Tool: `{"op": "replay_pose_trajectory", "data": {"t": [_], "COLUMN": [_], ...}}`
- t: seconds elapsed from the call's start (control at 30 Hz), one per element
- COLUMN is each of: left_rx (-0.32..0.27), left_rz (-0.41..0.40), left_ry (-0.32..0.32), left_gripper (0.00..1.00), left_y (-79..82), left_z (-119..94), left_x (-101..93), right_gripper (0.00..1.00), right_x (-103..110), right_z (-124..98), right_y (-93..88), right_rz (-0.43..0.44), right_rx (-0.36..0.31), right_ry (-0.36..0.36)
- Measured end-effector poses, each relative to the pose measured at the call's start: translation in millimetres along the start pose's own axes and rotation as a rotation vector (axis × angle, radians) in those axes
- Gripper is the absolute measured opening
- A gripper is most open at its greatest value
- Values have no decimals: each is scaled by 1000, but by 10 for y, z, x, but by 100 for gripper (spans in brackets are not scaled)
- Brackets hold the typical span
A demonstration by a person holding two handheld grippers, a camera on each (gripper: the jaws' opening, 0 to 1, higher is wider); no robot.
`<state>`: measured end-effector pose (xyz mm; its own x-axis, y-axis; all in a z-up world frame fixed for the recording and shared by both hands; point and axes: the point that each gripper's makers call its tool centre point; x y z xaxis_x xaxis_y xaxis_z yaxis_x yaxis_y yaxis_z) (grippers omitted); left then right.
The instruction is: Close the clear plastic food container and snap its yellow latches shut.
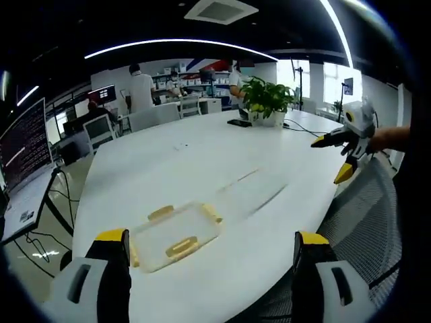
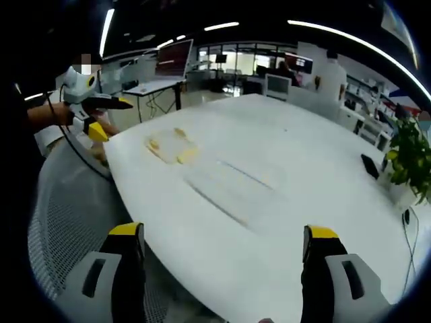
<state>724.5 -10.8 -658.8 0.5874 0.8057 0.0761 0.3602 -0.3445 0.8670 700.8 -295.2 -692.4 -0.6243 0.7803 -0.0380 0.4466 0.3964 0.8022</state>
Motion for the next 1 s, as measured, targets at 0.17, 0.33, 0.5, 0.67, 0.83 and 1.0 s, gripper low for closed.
{"op": "replay_pose_trajectory", "data": {"t": [0.17,0.33,0.5,0.67,0.83,1.0], "left_rx": [-2,-2,-2,-3,-3,-4], "left_rz": [-1,-1,-2,-1,2,3], "left_ry": [2,4,3,3,0,-2], "left_gripper": [99,99,99,99,99,99], "left_y": [2,0,-3,-2,-1,3], "left_z": [-7,-16,-22,-21,-17,-13], "left_x": [5,9,16,18,13,10], "right_gripper": [96,96,95,95,95,95], "right_x": [1,10,14,11,8,14], "right_z": [2,5,13,10,8,9], "right_y": [0,1,11,22,23,17], "right_rz": [-1,-5,-6,-8,-9,-10], "right_rx": [-1,0,1,-2,-2,0], "right_ry": [1,3,4,5,5,7]}}
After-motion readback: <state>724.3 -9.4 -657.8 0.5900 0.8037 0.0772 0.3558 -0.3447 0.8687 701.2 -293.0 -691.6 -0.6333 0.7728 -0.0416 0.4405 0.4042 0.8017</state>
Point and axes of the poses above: the point that each gripper's makers call its tool centre point, and the gripper's own axes: z roughly forward along the fingers, x roughly to its left, y roughly out of its top, and after that the axes turned 1 degree about -x, right-handed
